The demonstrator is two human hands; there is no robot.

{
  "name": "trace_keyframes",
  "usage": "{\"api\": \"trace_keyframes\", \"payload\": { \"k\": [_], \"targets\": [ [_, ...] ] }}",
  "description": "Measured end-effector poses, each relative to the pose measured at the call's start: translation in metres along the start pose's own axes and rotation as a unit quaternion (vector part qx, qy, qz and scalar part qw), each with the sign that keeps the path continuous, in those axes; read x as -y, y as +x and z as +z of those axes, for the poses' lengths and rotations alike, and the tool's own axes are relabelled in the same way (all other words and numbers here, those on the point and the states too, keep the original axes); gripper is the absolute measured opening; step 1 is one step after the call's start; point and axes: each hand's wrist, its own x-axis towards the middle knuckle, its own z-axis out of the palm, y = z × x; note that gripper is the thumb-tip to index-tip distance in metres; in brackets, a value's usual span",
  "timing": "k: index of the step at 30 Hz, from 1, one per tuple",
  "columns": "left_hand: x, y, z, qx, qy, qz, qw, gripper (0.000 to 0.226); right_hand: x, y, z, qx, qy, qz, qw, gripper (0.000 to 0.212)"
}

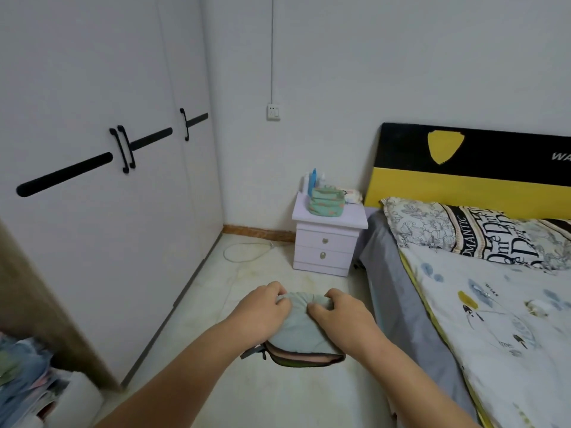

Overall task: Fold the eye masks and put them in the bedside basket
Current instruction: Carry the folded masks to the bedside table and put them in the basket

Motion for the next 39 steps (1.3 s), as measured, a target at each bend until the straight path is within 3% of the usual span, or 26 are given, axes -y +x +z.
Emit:
{"api": "trace_keyframes", "payload": {
  "k": [8,19,39],
  "targets": [
    [0.006,0.127,-0.018,0.037,0.0,0.018,0.999,0.03,0.004,0.119,0.004,-0.004,0.006,0.024,1.0,0.024],
    [-0.003,0.304,-0.057,0.076,0.022,0.061,0.995,0.029,0.024,0.28,-0.008,-0.04,0.025,0.075,0.996,0.029],
    [-0.104,0.574,-0.011,0.06,0.006,0.06,0.996,0.028,-0.065,0.55,-0.103,-0.017,0.021,0.072,0.997,0.034]
  ]
}}
